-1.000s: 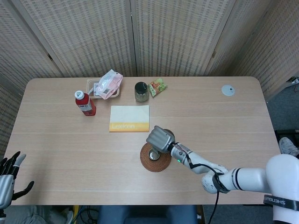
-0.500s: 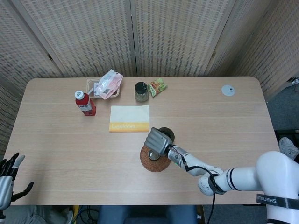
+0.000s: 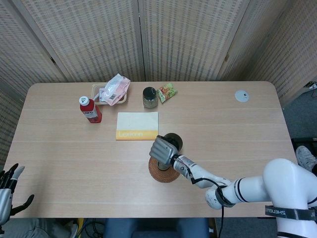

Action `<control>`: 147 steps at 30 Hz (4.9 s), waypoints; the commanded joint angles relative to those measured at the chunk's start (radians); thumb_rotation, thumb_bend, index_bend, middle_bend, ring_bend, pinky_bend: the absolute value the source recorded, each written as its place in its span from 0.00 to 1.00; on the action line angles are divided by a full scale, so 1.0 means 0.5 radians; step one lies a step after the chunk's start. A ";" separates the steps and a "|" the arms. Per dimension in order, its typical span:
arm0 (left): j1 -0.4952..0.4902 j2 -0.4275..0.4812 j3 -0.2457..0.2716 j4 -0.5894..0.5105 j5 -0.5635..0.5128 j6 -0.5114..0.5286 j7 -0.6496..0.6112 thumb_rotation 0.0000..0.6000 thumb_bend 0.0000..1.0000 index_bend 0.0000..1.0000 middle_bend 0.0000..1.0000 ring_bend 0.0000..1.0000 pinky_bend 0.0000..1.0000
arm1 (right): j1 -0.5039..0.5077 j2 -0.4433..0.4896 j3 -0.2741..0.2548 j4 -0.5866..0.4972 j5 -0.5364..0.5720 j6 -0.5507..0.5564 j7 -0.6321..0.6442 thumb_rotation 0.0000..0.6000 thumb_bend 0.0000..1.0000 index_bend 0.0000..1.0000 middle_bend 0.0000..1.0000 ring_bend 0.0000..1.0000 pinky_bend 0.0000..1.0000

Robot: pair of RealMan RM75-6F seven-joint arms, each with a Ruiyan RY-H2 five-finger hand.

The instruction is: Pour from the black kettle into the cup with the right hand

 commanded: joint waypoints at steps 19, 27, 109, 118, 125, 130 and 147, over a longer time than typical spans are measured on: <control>0.010 -0.004 -0.002 0.008 0.002 0.002 -0.005 1.00 0.25 0.09 0.03 0.10 0.01 | 0.112 -0.020 -0.074 -0.050 0.124 0.123 -0.173 0.77 0.84 1.00 1.00 0.98 0.50; 0.011 -0.004 -0.005 0.007 0.002 0.000 -0.004 1.00 0.25 0.09 0.03 0.10 0.01 | 0.130 -0.020 -0.090 -0.064 0.127 0.155 -0.192 0.78 0.84 1.00 1.00 0.98 0.50; -0.095 -0.016 0.010 -0.125 0.033 -0.143 0.189 1.00 0.25 0.09 0.03 0.10 0.01 | -0.729 0.139 0.199 0.653 -0.331 -0.270 1.885 0.80 0.79 1.00 0.99 0.97 0.50; -0.087 -0.013 0.015 -0.119 0.026 -0.133 0.180 1.00 0.25 0.09 0.03 0.10 0.01 | -0.762 0.069 0.250 0.760 -0.432 -0.321 1.997 0.80 0.44 1.00 0.99 0.97 0.50; -0.087 -0.014 0.016 -0.116 0.026 -0.130 0.175 1.00 0.25 0.09 0.03 0.10 0.01 | -0.772 0.096 0.284 0.748 -0.483 -0.344 2.034 0.80 0.23 1.00 0.99 0.97 0.50; -0.091 -0.017 0.016 -0.113 0.028 -0.132 0.173 1.00 0.25 0.09 0.03 0.10 0.01 | -0.780 0.111 0.292 0.723 -0.506 -0.361 2.044 0.80 0.22 1.00 0.99 0.97 0.29; -0.093 -0.019 0.018 -0.104 0.027 -0.132 0.158 1.00 0.25 0.09 0.03 0.10 0.01 | -0.789 0.111 0.302 0.720 -0.533 -0.370 1.987 0.62 0.00 1.00 0.98 0.97 0.14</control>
